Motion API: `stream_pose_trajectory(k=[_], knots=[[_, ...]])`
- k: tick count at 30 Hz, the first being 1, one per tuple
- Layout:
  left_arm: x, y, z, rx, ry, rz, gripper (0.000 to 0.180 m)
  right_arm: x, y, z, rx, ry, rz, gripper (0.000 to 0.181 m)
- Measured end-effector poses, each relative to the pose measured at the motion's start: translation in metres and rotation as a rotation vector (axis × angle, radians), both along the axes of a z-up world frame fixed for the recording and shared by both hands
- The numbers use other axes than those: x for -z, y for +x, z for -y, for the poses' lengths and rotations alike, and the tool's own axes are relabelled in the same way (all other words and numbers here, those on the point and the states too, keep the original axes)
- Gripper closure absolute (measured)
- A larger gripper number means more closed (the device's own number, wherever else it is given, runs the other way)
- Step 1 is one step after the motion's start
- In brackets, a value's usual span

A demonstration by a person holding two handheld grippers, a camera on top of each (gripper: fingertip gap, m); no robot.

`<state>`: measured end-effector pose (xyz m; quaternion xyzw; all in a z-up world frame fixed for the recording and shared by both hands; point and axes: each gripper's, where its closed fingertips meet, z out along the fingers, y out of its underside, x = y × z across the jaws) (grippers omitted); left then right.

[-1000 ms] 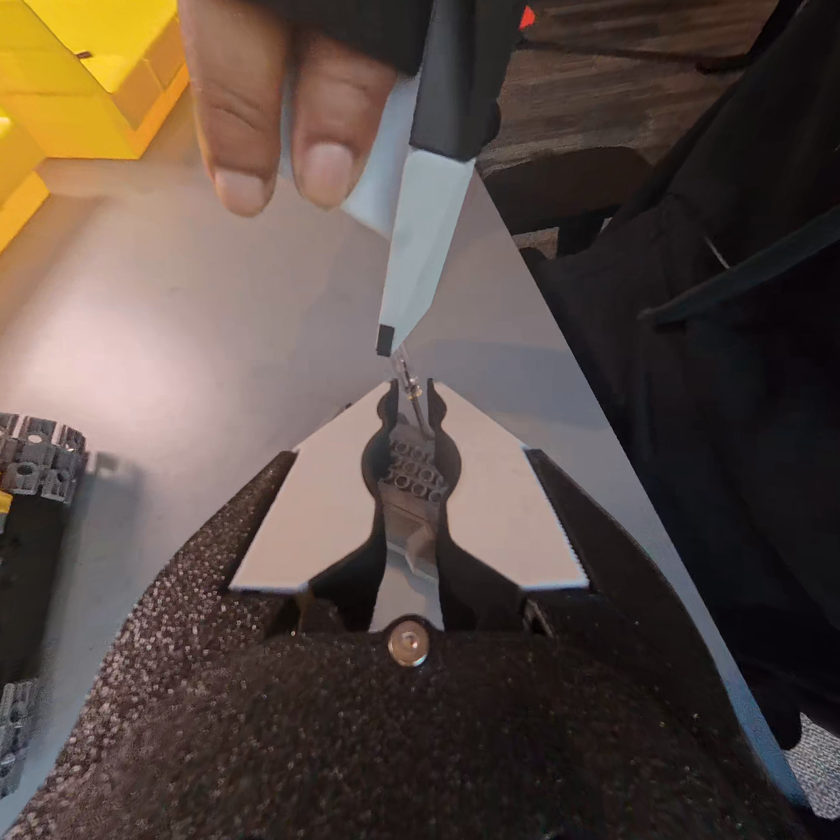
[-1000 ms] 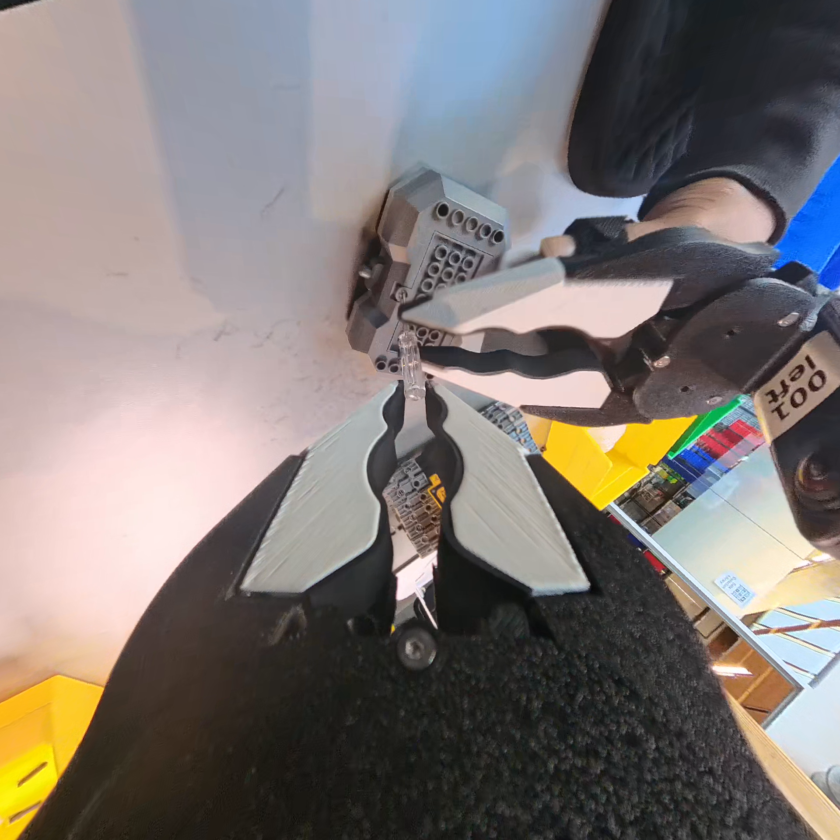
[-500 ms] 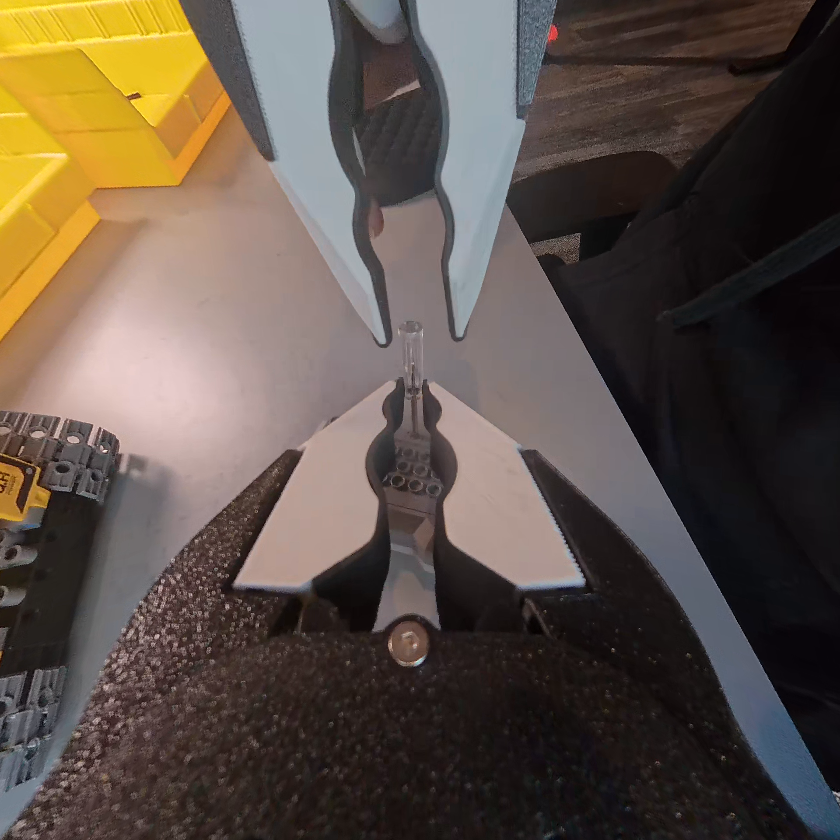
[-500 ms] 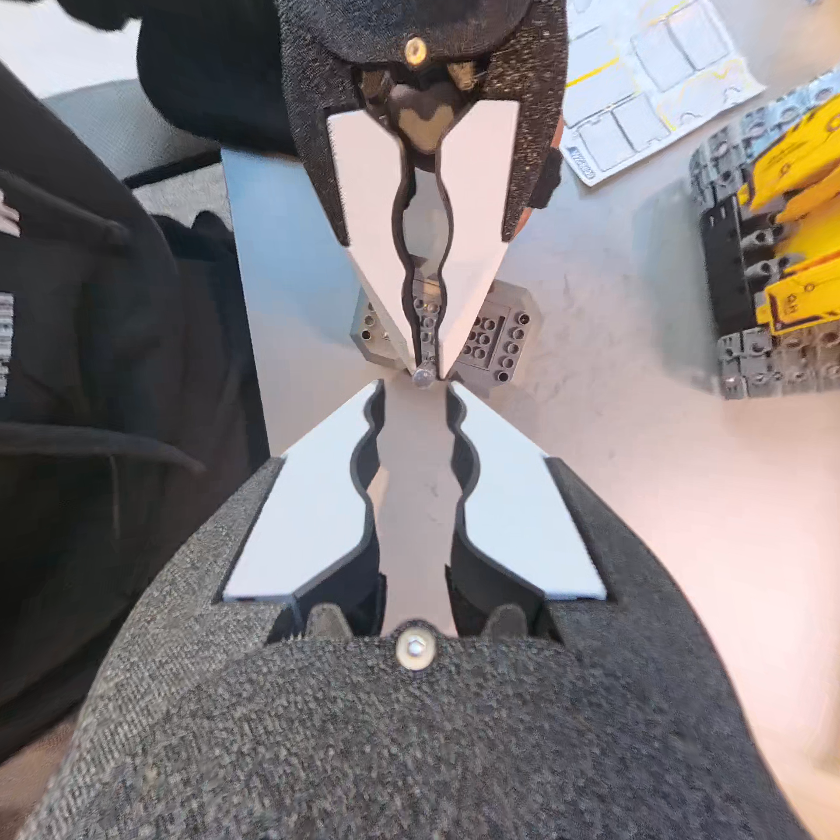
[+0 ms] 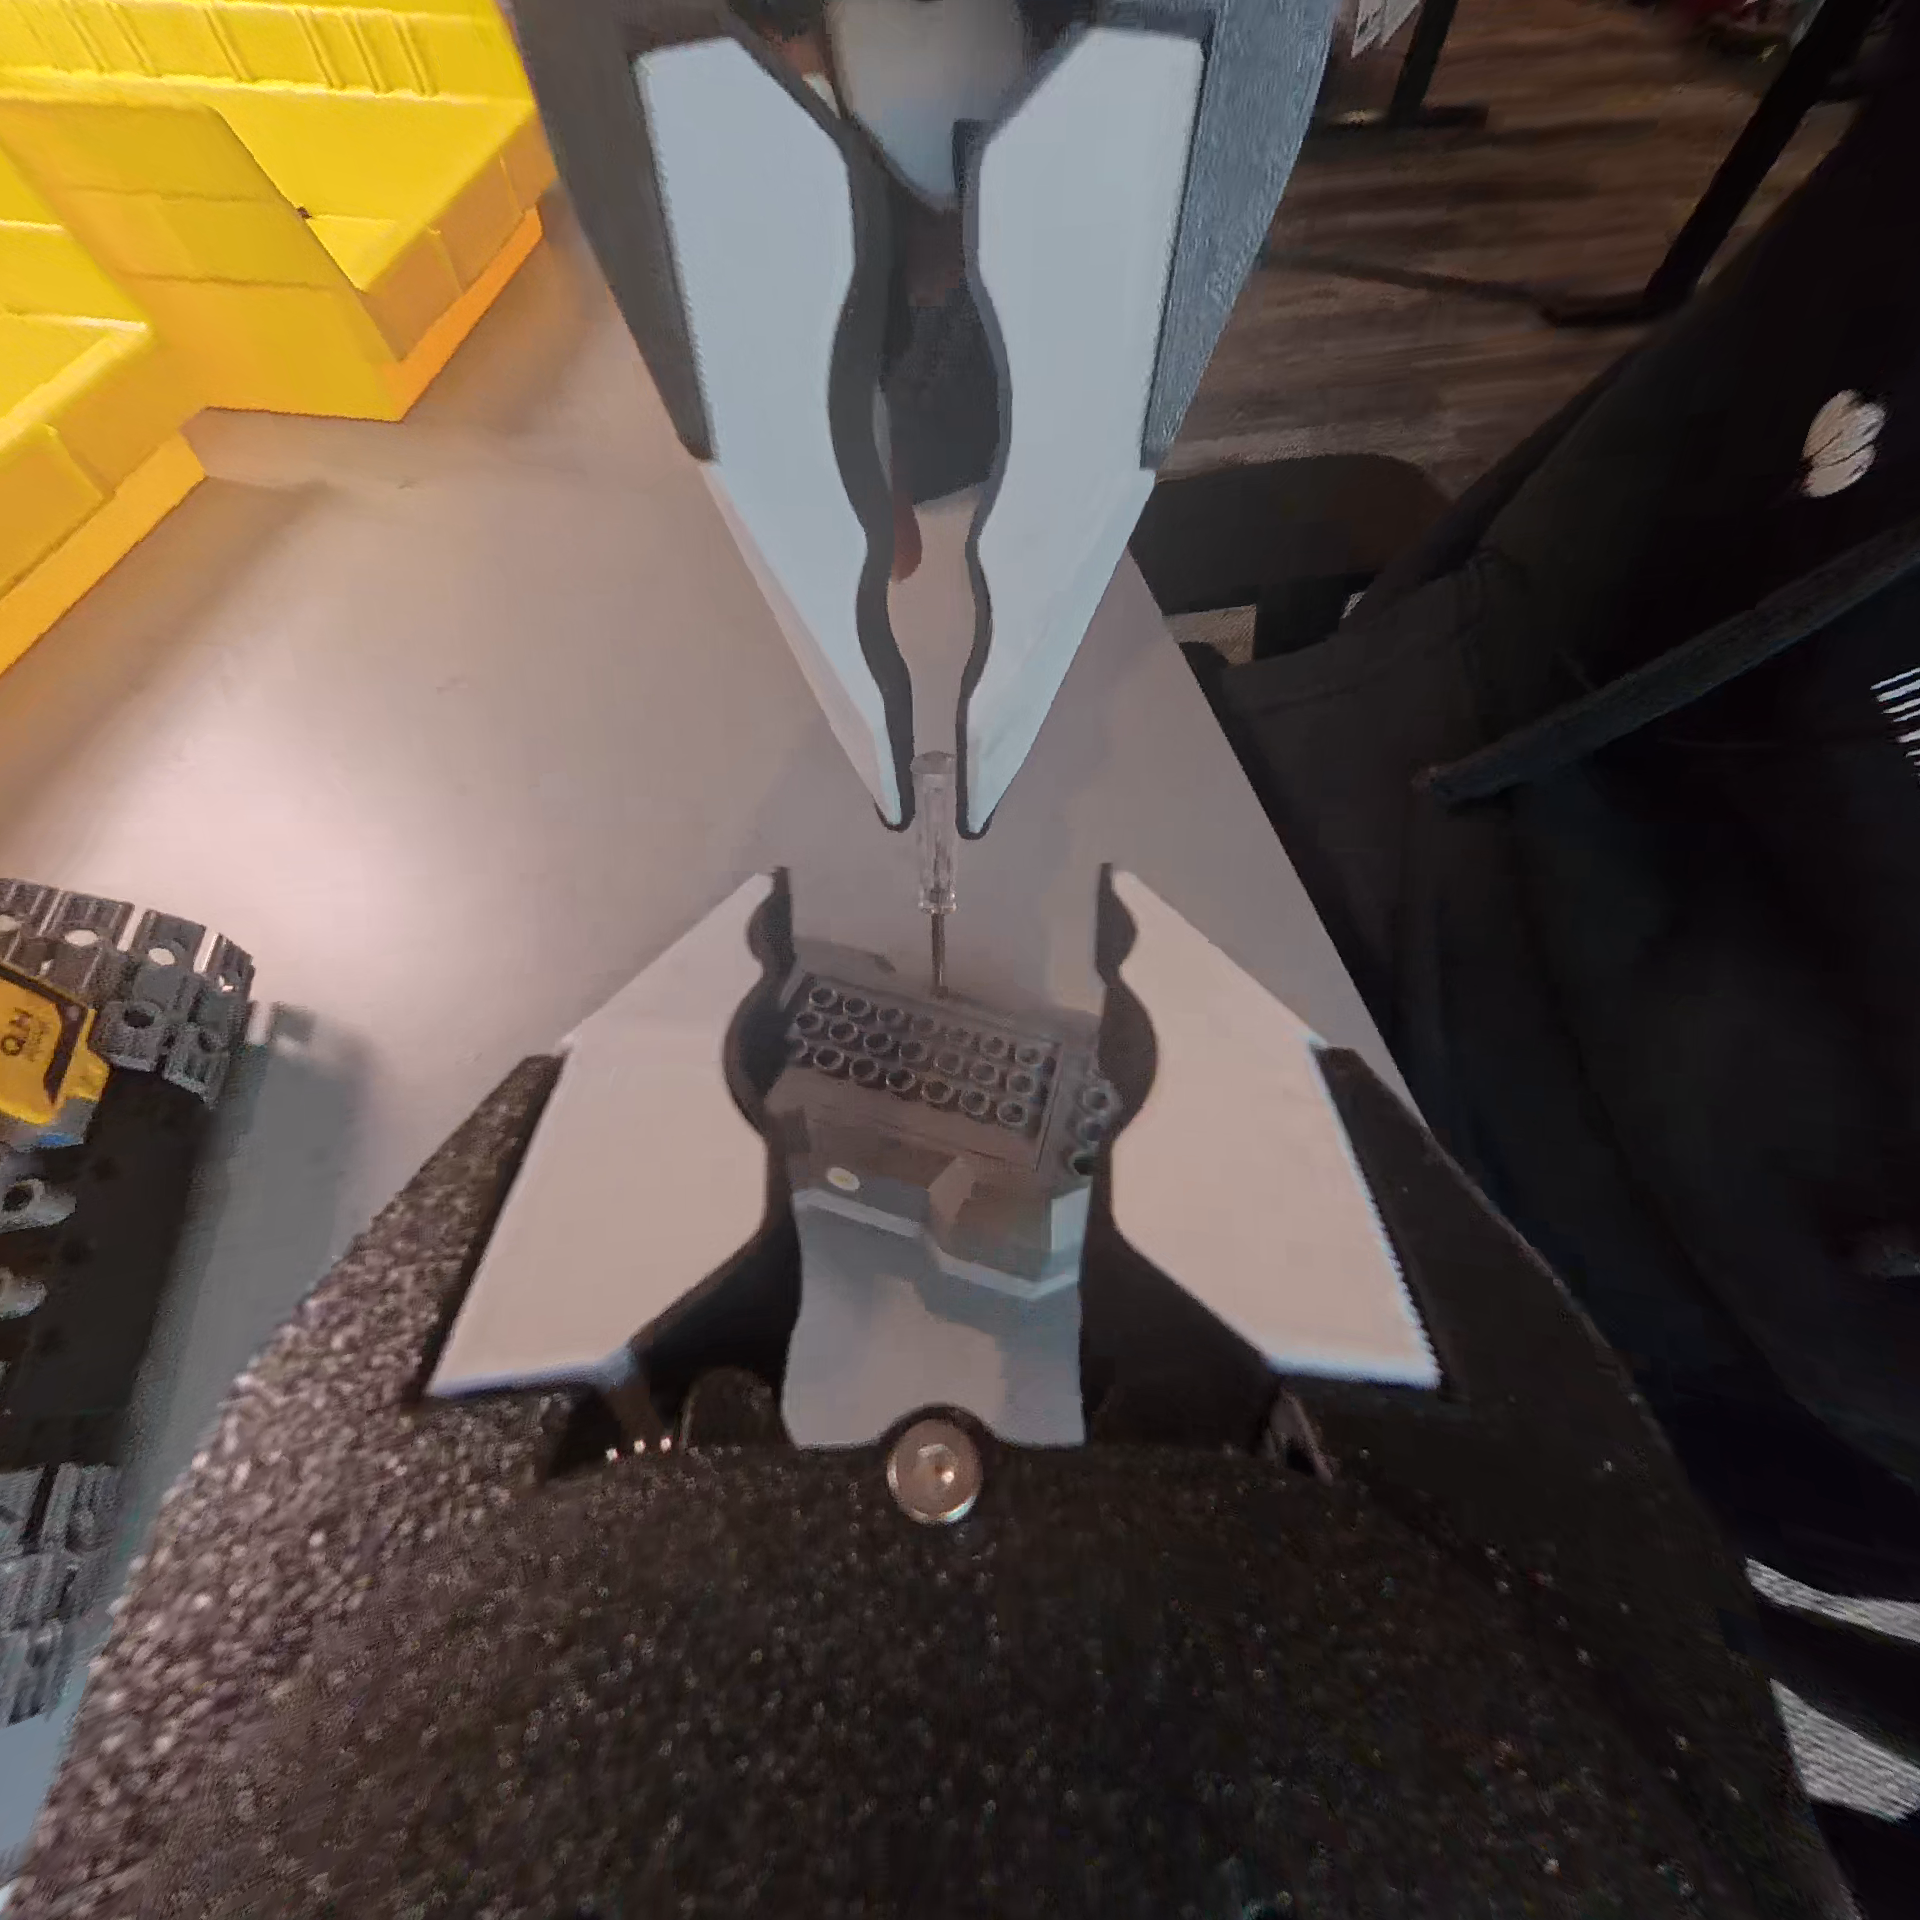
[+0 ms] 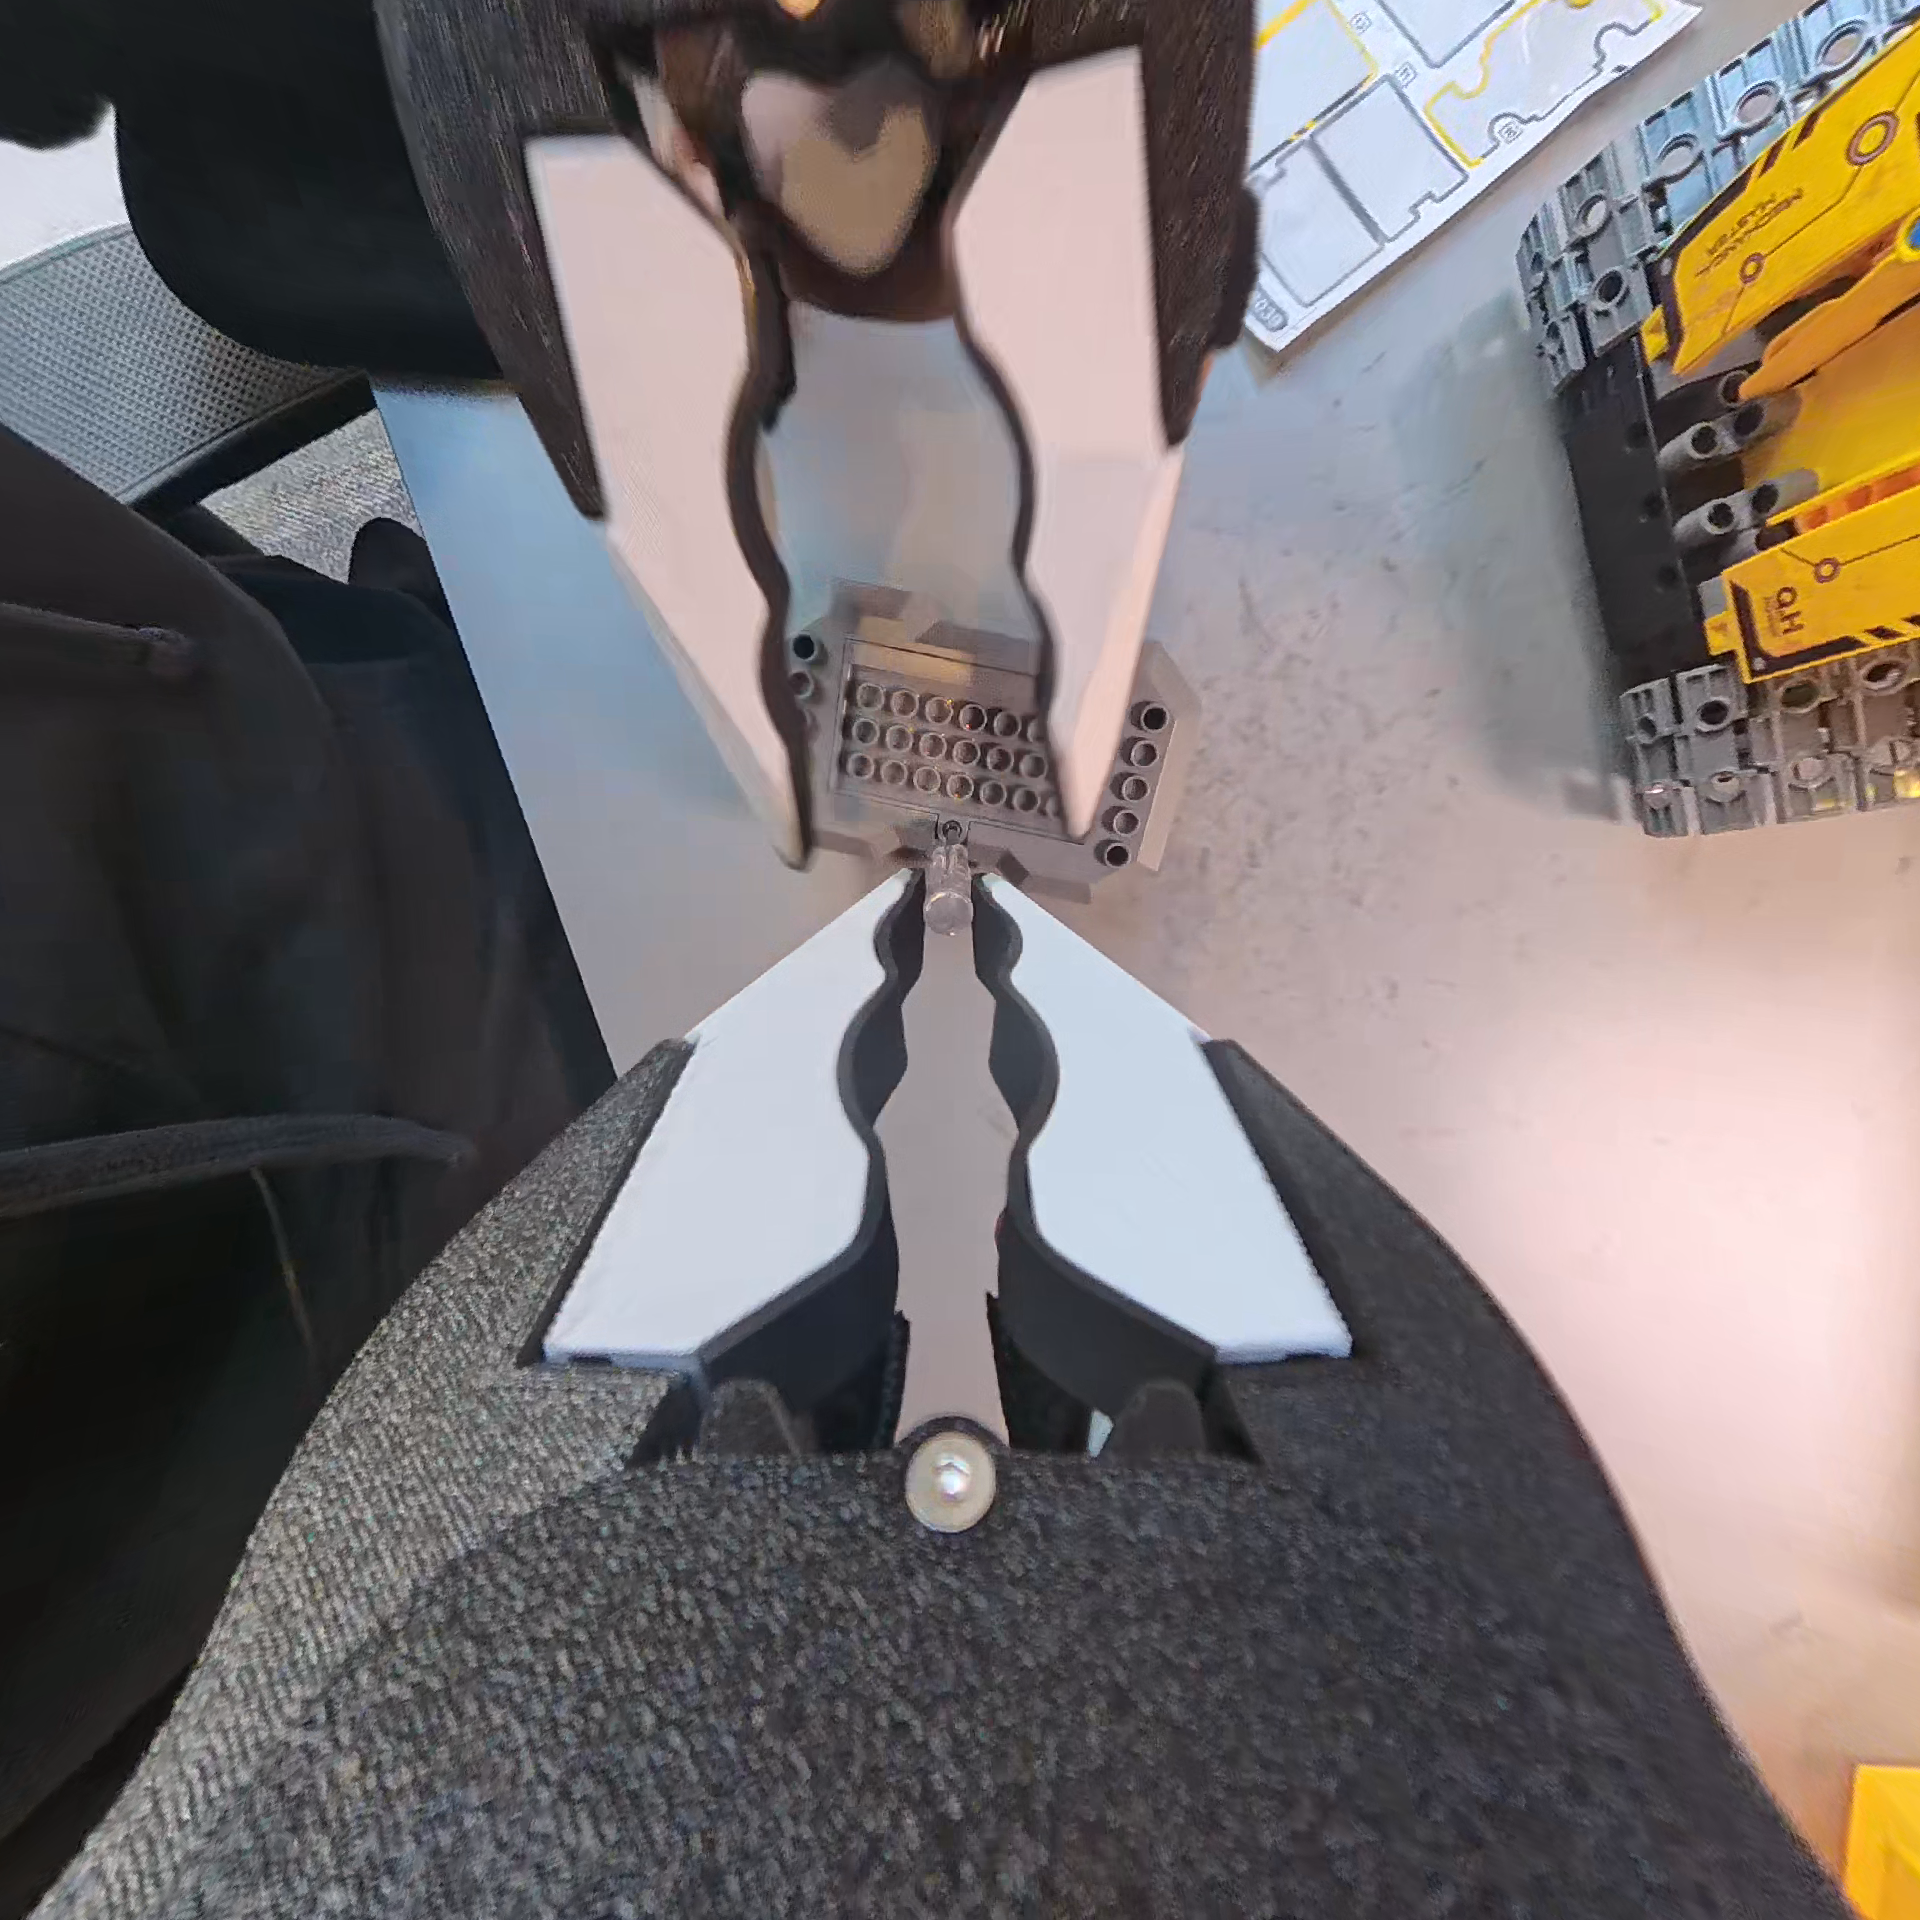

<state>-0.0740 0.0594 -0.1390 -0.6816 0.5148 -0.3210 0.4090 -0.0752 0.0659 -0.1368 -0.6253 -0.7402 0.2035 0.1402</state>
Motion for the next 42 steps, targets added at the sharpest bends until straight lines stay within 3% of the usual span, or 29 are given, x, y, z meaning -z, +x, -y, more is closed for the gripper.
stream_pose_trajectory(k=[2, 5, 8, 16, 25, 31, 39, 42], knots=[[-0.004, -0.016, 0.001, -0.002, -0.046, 0.000, 0.083, 0.000, -0.002, 0.000, -0.012, 0.015, 0.014, 0.173], [0.025, -0.038, 0.001, -0.021, -0.080, -0.133, 0.062, -0.001, -0.005, 0.001, -0.031, 0.030, 0.035, 0.173], [0.049, -0.038, 0.000, -0.029, -0.081, -0.239, 0.075, 0.001, -0.007, 0.001, -0.068, 0.046, 0.069, 0.173], [0.050, -0.037, -0.002, -0.035, -0.078, -0.233, 0.078, 0.003, -0.013, 0.004, -0.255, 0.119, 0.065, 0.173], [0.050, -0.036, -0.004, -0.049, -0.077, -0.222, 0.078, 0.001, -0.017, 0.020, -1.020, 0.416, 0.006, 0.173], [0.050, -0.031, -0.009, -0.106, -0.086, -0.233, 0.077, 0.003, -0.007, 0.014, -1.401, 0.643, 0.065, 0.173], [0.045, -0.024, -0.006, -0.140, -0.106, -0.241, 0.077, 0.003, 0.005, 0.009, -1.432, 0.700, 0.065, 0.173], [0.032, -0.028, -0.003, -0.092, -0.099, -0.160, 0.090, 0.003, 0.010, 0.009, -1.398, 0.684, 0.047, 0.173]])
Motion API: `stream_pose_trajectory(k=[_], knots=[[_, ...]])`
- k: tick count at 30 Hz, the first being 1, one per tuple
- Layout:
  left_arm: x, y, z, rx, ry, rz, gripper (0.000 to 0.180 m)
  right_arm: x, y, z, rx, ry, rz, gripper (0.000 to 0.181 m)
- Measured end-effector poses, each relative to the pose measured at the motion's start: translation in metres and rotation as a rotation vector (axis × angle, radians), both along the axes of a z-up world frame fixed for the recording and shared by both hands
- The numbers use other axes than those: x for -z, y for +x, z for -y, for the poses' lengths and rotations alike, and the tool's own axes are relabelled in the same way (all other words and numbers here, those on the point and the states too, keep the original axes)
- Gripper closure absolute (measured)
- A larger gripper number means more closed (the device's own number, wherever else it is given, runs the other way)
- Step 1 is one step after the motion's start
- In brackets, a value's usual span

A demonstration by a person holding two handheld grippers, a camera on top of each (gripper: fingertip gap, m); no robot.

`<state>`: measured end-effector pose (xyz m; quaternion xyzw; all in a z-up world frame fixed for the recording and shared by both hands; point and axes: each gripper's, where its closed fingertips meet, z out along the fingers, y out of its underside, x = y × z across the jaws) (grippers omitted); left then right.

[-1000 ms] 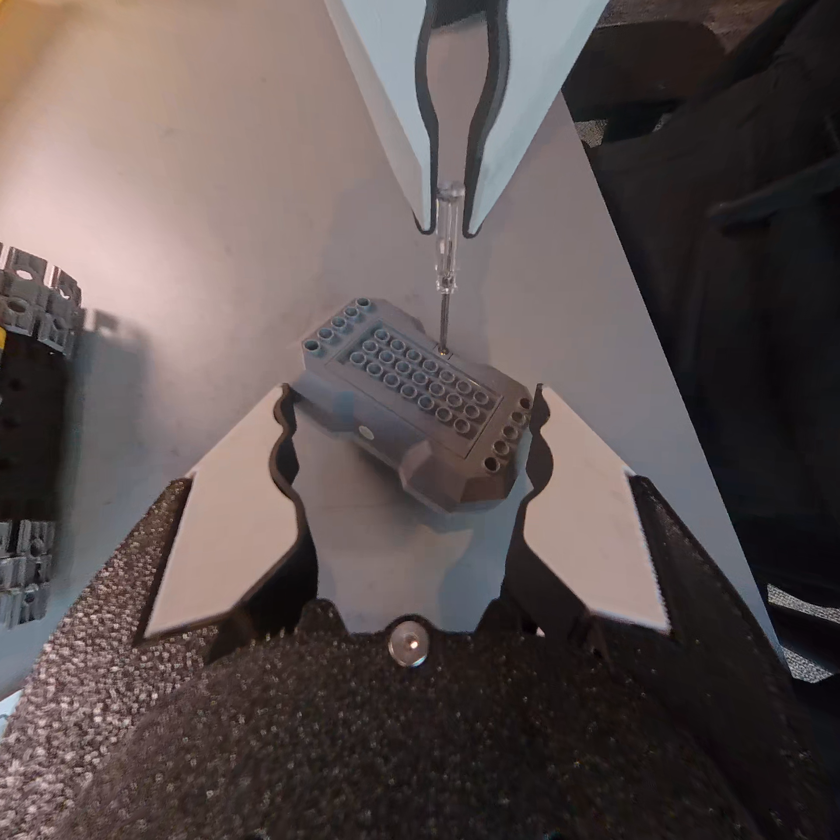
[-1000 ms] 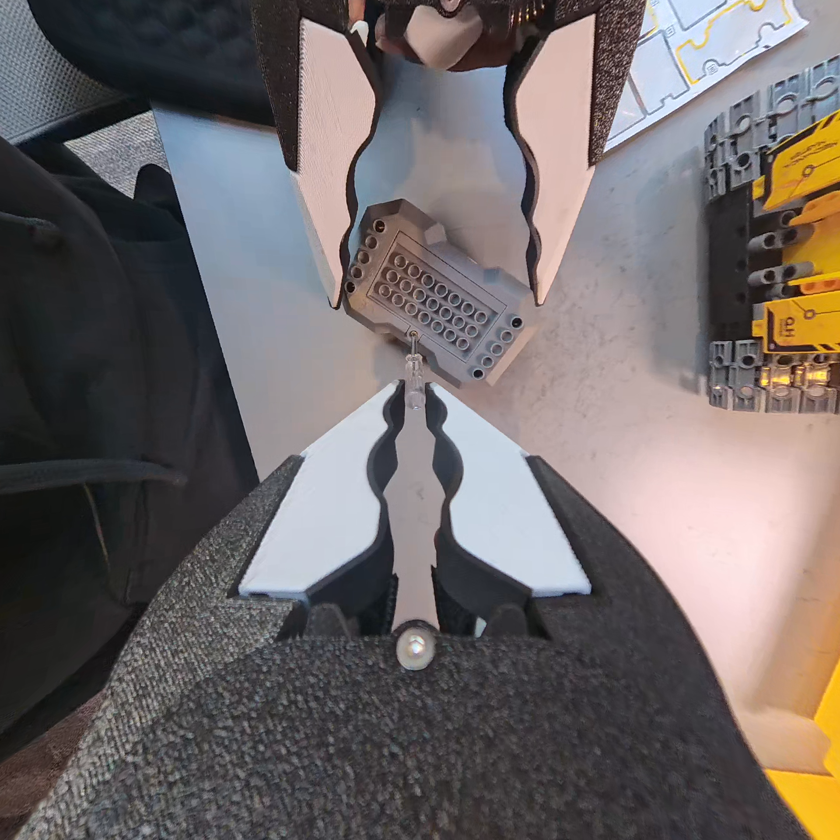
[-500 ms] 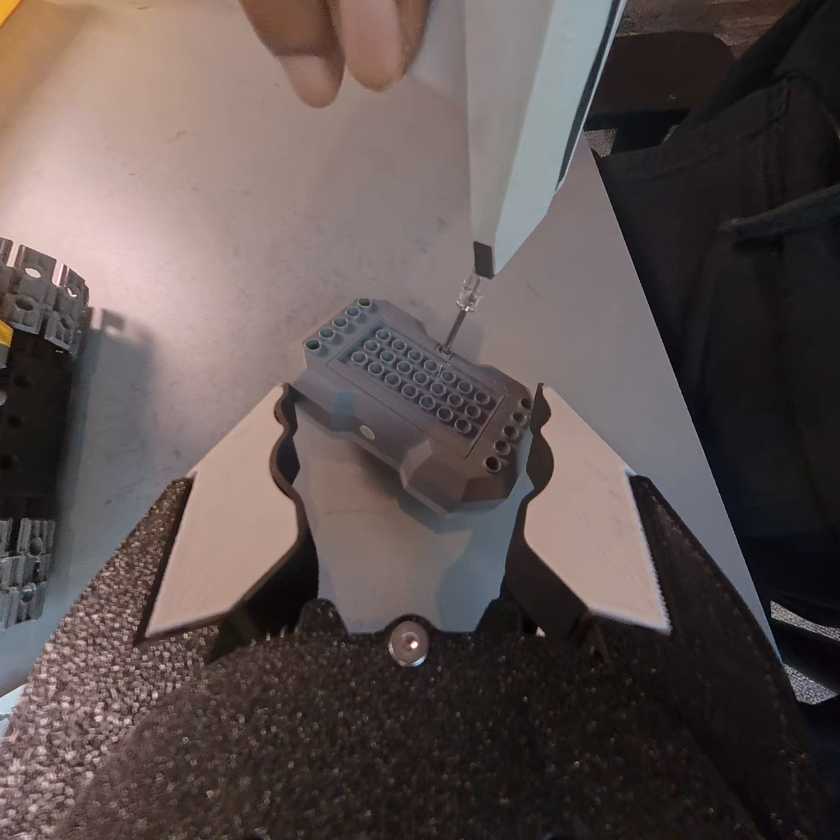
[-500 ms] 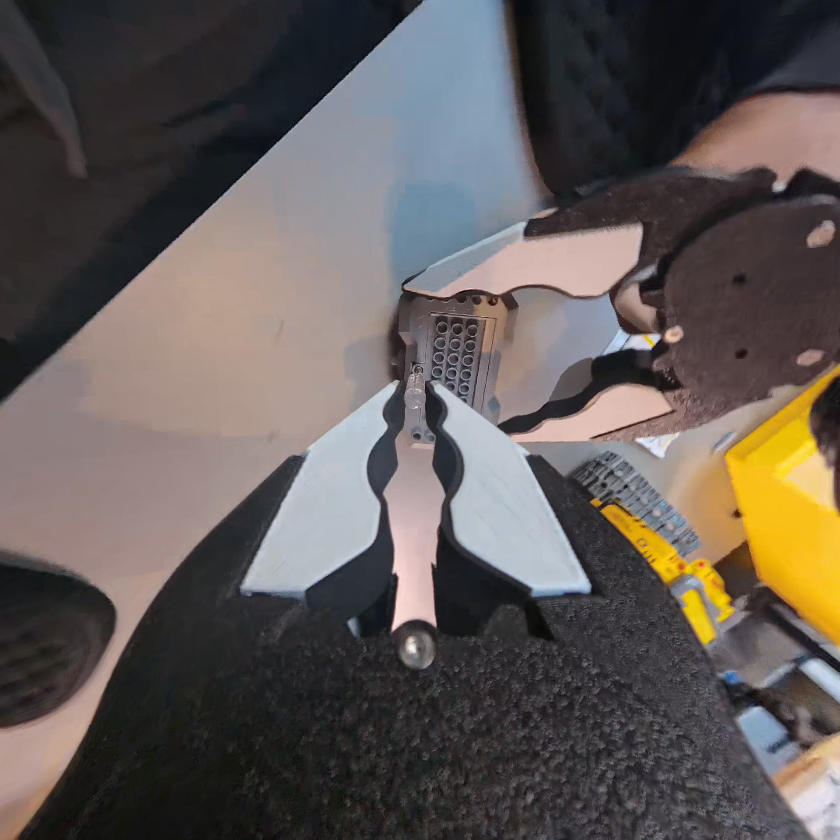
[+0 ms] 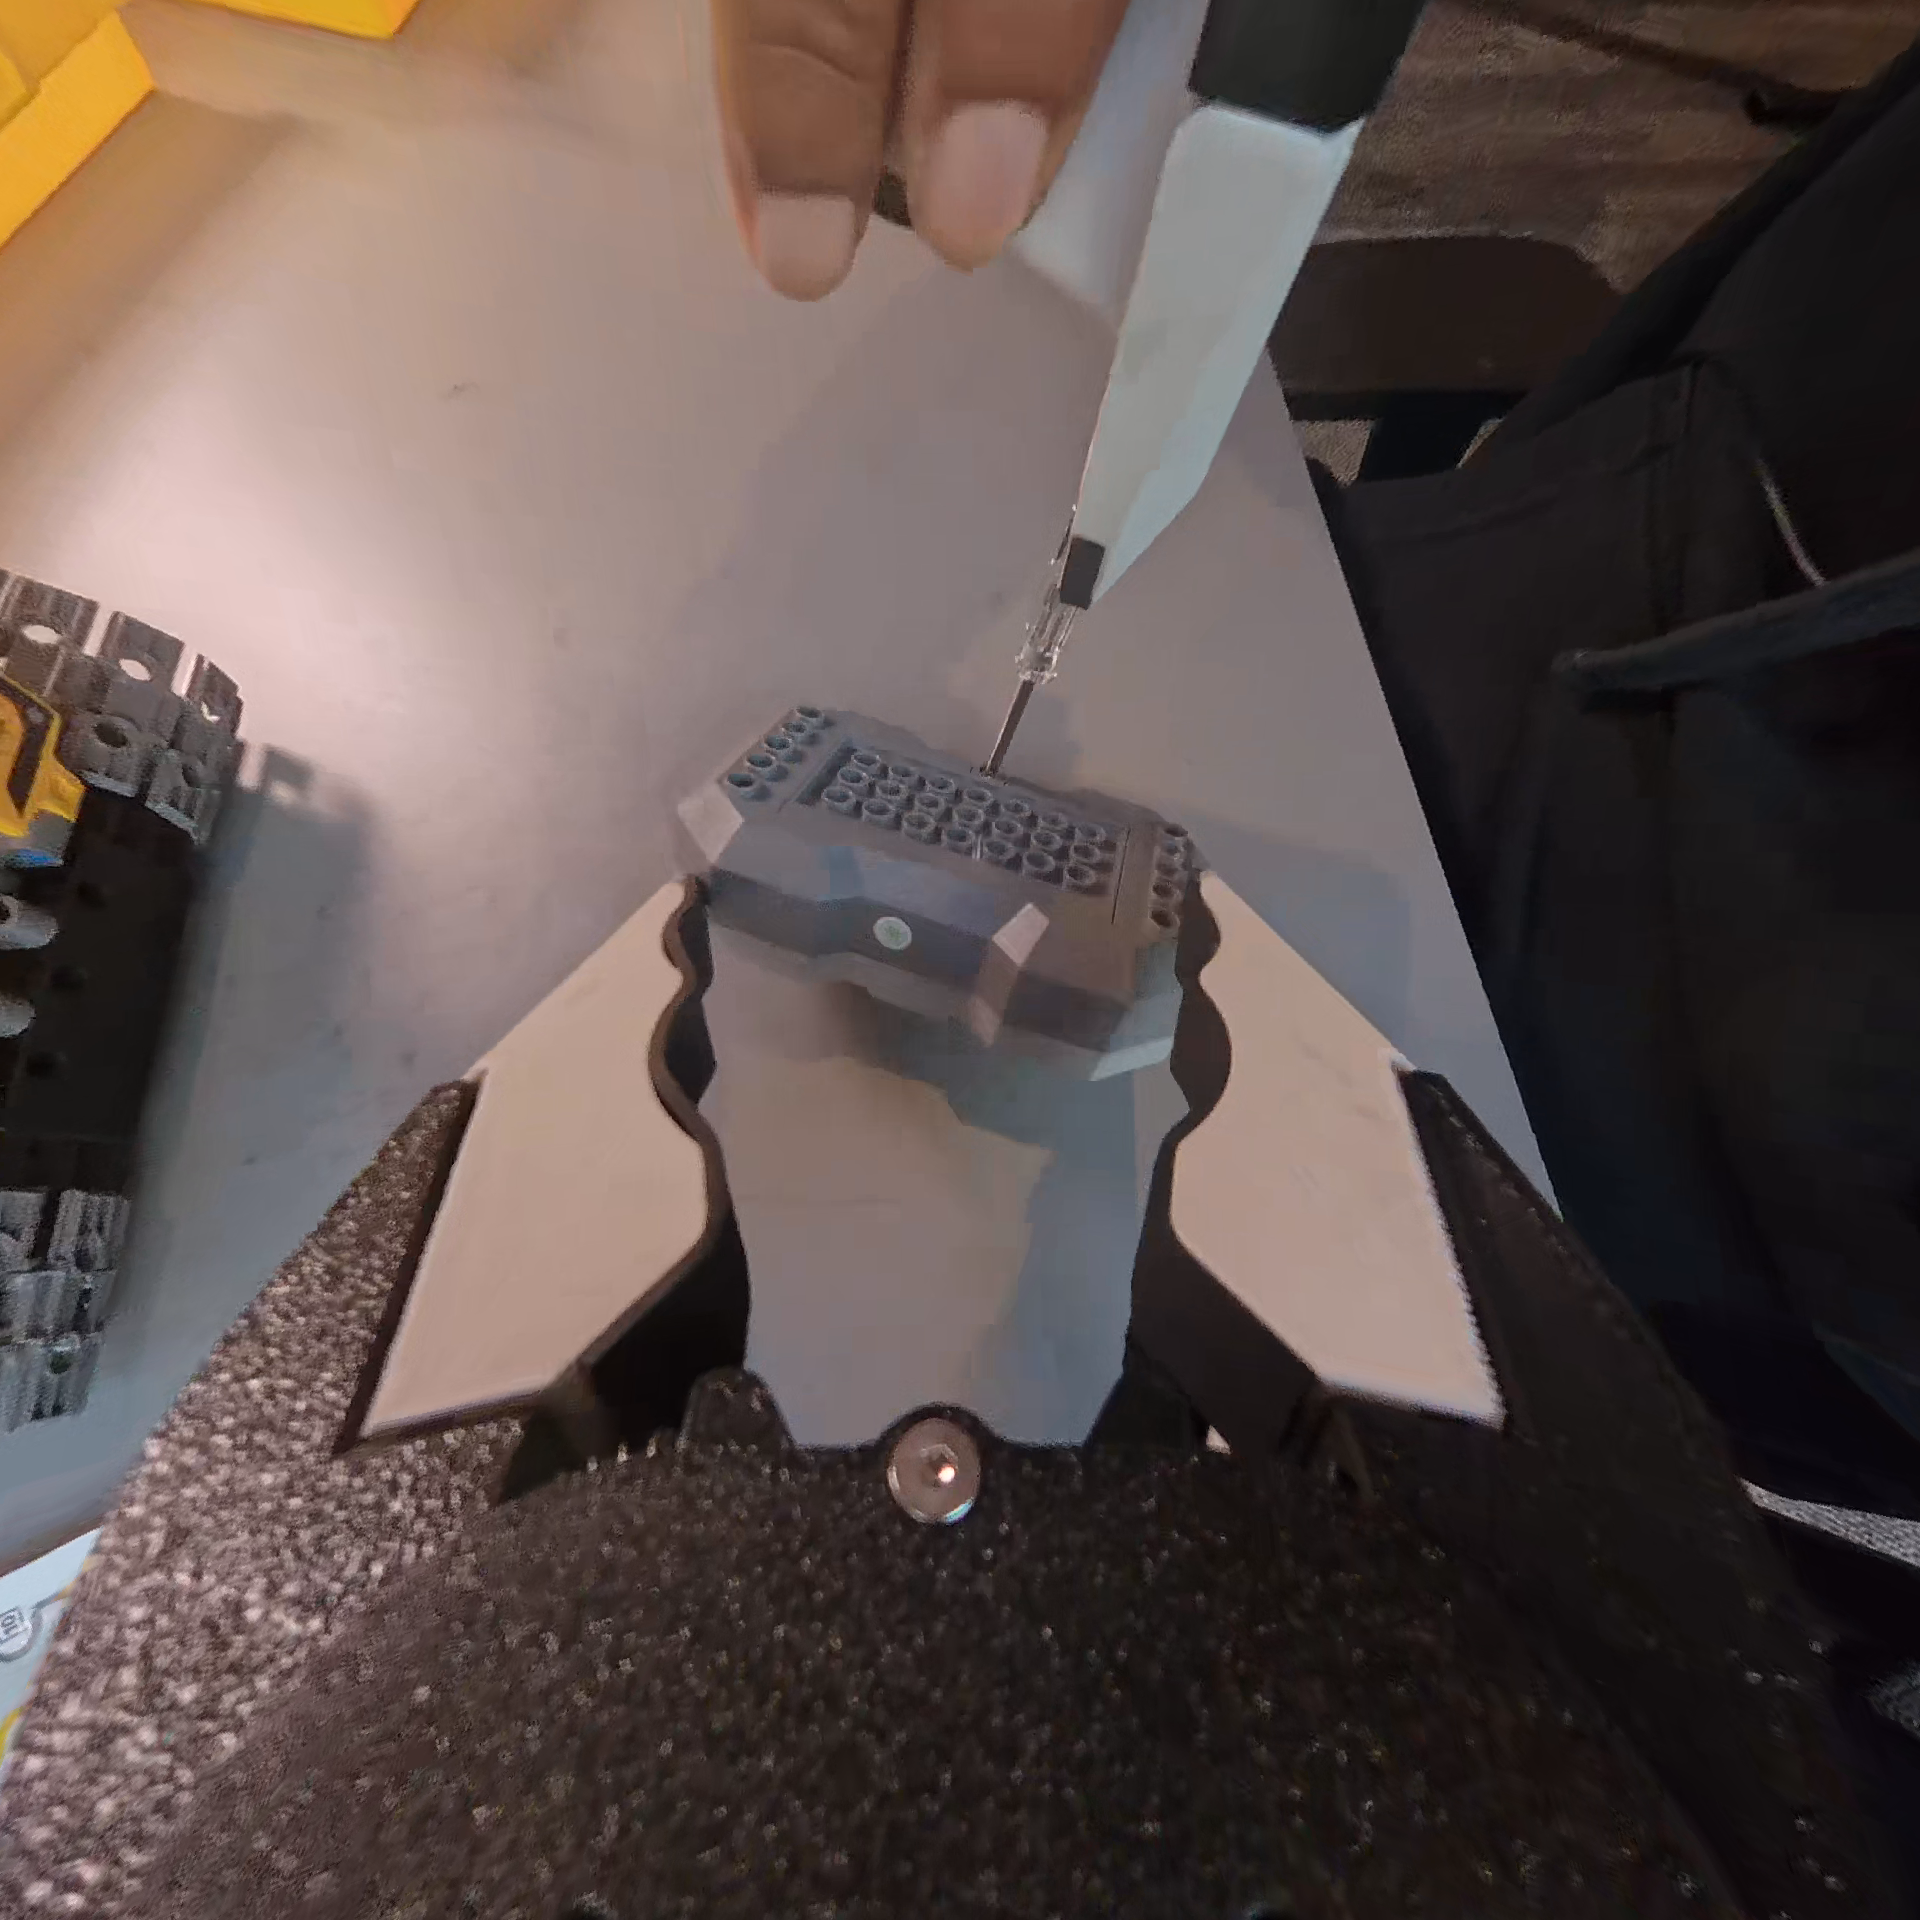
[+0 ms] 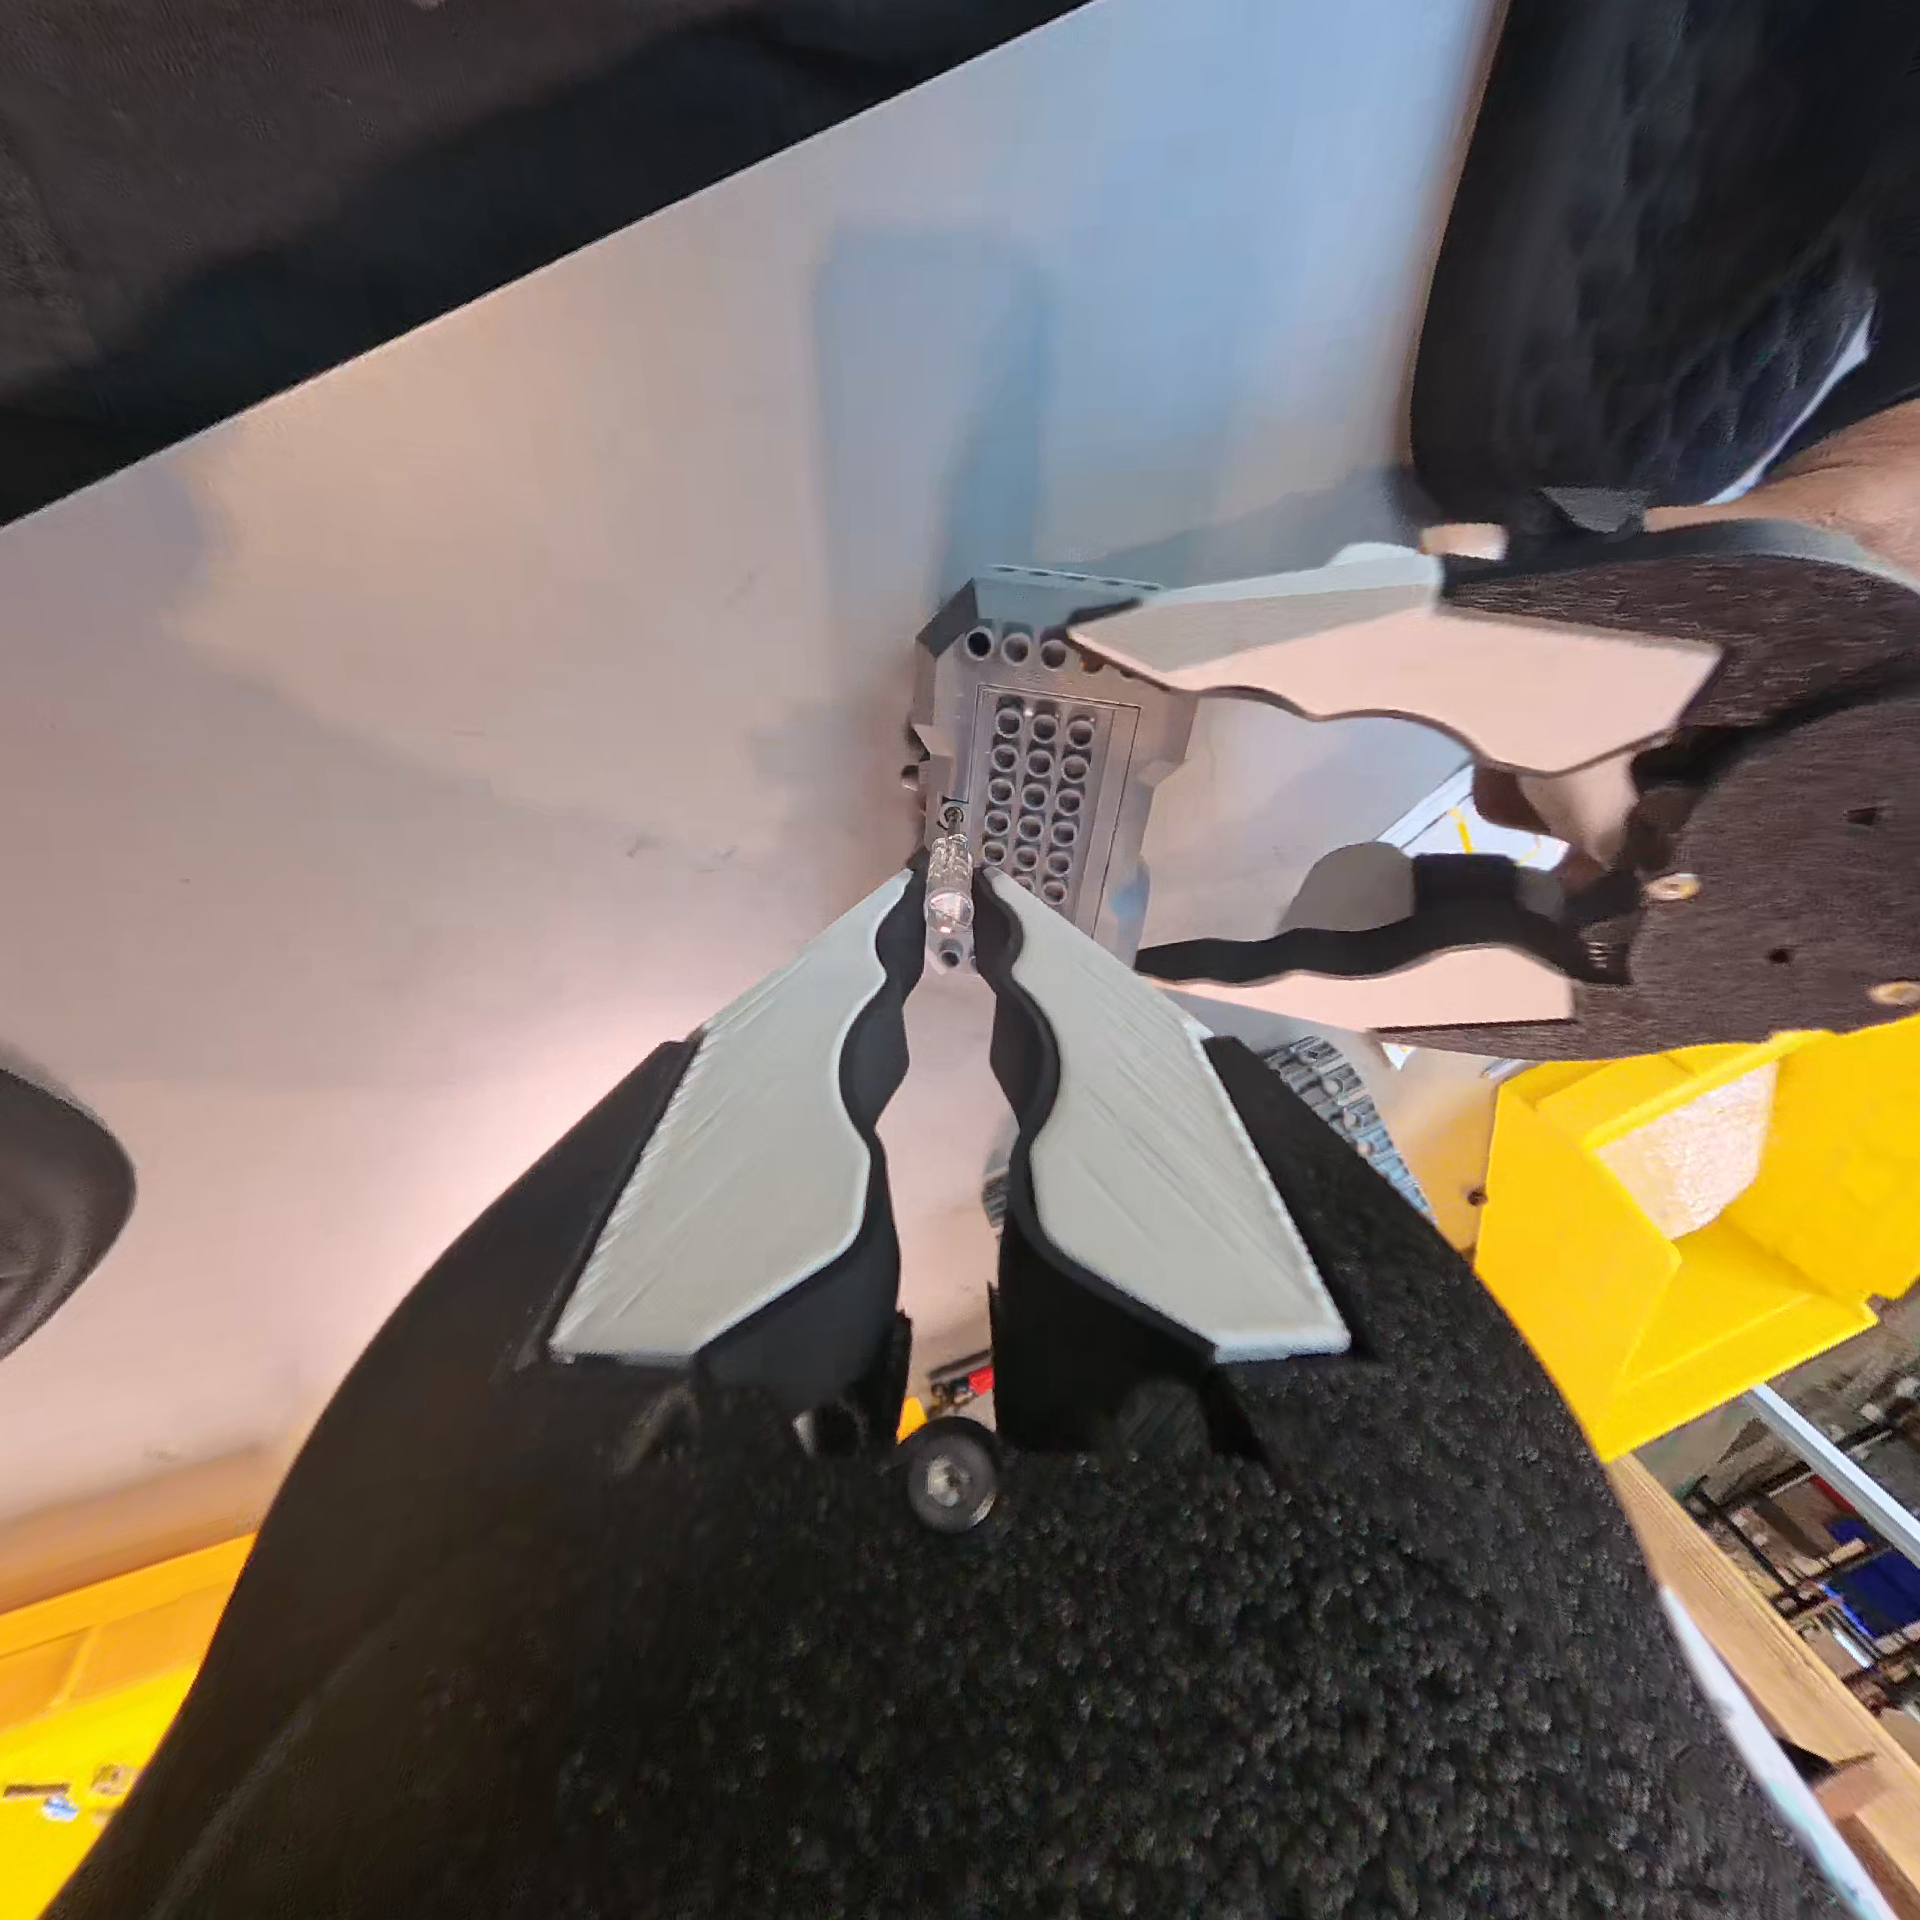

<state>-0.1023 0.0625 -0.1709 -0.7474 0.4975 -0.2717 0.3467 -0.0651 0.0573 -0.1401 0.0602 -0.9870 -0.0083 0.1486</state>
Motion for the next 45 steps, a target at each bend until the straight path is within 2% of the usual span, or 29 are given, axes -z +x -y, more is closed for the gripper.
stream_pose_trajectory(k=[4, 9, 13, 16, 20, 28, 30, 32, 35, 40, 45], knots=[[-0.008, -0.002, 0.006, 0.046, -0.001, 0.049, 0.101, 0.000, 0.004, 0.001, 0.020, -0.029, -0.014, 0.173], [0.002, -0.003, 0.020, 0.098, -0.078, 0.019, 0.098, -0.002, 0.007, -0.002, 0.021, -0.026, -0.013, 0.173], [0.001, -0.007, 0.031, 0.138, -0.113, 0.006, 0.103, -0.001, 0.013, -0.008, 0.033, -0.027, -0.010, 0.173], [-0.011, -0.011, 0.021, 0.098, -0.061, 0.042, 0.108, -0.003, 0.012, -0.008, 0.052, -0.044, -0.022, 0.173], [-0.043, 0.012, 0.008, 0.066, 0.024, 0.208, 0.134, -0.005, 0.010, -0.009, 0.039, -0.041, -0.039, 0.173], [-0.023, 0.050, 0.009, 0.105, 0.074, 0.105, 0.159, -0.008, 0.009, -0.003, 0.071, -0.078, -0.048, 0.173], [-0.023, 0.051, 0.009, 0.101, 0.091, 0.106, 0.172, -0.014, 0.006, -0.001, 0.094, -0.104, -0.066, 0.173], [-0.026, 0.051, 0.009, 0.100, 0.105, 0.111, 0.174, -0.018, 0.005, 0.000, 0.130, -0.132, -0.072, 0.173], [-0.030, 0.048, 0.005, 0.065, 0.114, 0.133, 0.174, -0.021, 0.002, -0.005, 0.322, -0.221, -0.086, 0.171], [-0.037, 0.049, 0.003, 0.039, 0.141, 0.177, 0.175, -0.036, -0.003, -0.003, 0.856, -0.663, -0.049, 0.160], [-0.039, 0.052, 0.001, 0.030, 0.152, 0.193, 0.174, -0.031, 0.001, -0.006, 1.105, -0.778, -0.034, 0.159]])
